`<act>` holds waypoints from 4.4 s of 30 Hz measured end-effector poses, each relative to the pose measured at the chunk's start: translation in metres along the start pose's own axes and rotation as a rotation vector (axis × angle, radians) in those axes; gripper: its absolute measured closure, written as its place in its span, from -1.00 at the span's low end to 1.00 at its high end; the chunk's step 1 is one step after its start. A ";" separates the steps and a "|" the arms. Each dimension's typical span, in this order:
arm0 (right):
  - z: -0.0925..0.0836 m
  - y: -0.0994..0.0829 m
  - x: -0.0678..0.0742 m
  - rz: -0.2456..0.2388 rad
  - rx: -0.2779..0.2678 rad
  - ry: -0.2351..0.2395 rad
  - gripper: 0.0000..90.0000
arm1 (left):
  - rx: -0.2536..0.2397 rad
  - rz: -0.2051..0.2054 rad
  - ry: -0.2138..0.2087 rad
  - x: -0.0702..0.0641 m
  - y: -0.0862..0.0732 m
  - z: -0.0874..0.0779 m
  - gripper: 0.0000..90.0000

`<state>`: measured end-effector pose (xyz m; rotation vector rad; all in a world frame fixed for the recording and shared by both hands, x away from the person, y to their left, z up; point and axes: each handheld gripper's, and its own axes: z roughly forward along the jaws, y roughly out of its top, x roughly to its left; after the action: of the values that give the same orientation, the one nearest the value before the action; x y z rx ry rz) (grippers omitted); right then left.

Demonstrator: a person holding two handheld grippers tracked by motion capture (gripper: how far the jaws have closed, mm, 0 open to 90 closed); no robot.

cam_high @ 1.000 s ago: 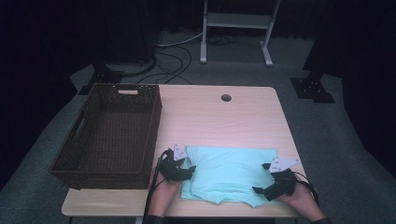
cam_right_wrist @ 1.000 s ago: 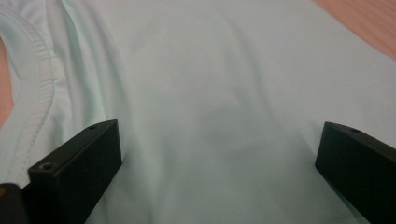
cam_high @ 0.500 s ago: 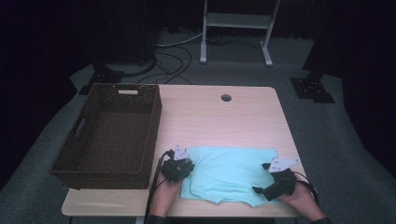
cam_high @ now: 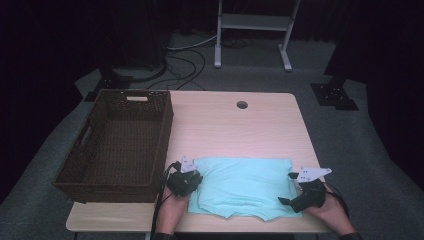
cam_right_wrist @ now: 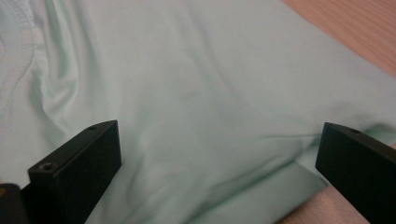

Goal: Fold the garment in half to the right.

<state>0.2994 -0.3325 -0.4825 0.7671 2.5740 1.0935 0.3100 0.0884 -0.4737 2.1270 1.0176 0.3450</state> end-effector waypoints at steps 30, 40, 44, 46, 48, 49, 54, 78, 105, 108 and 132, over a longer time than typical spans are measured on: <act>0.015 0.007 0.004 -0.017 0.010 0.048 -1.00 | -0.173 -0.011 -0.108 -0.011 0.019 -0.034 0.84; 0.024 0.016 0.004 -0.041 0.009 0.067 -1.00 | -0.249 0.047 -0.188 -0.022 0.039 -0.037 0.84; 0.028 0.019 0.005 -0.051 0.010 0.074 -1.00 | -0.266 0.073 -0.218 -0.026 0.049 -0.037 0.84; 0.029 0.021 0.006 -0.053 0.010 0.079 -1.00 | -0.275 0.081 -0.238 -0.028 0.054 -0.036 0.84; 0.030 0.022 0.006 -0.056 0.010 0.081 -1.00 | -0.284 0.086 -0.255 -0.030 0.058 -0.035 0.84; 0.031 0.022 0.007 -0.059 0.008 0.082 -1.00 | -0.288 0.086 -0.260 -0.032 0.060 -0.034 0.84; 0.033 0.024 0.007 -0.064 0.009 0.088 -1.00 | -0.303 0.099 -0.295 -0.040 0.071 -0.030 0.84; 0.020 0.016 0.002 -0.048 -0.048 0.090 -1.00 | -0.339 0.100 -0.432 -0.077 0.107 0.039 0.84; 0.017 0.012 -0.001 -0.040 -0.048 0.091 -1.00 | -0.214 0.060 -0.475 -0.114 0.104 0.115 0.84; 0.018 0.012 0.000 -0.041 -0.047 0.091 -1.00 | -0.182 0.056 -0.467 -0.115 0.103 0.122 0.82; 0.019 0.013 0.002 -0.045 -0.023 0.088 -1.00 | -0.203 0.092 -0.338 -0.102 0.108 0.095 -0.90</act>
<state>0.3107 -0.3120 -0.4864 0.6668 2.6326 1.1653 0.3534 -0.0815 -0.4541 1.9661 0.6636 0.1197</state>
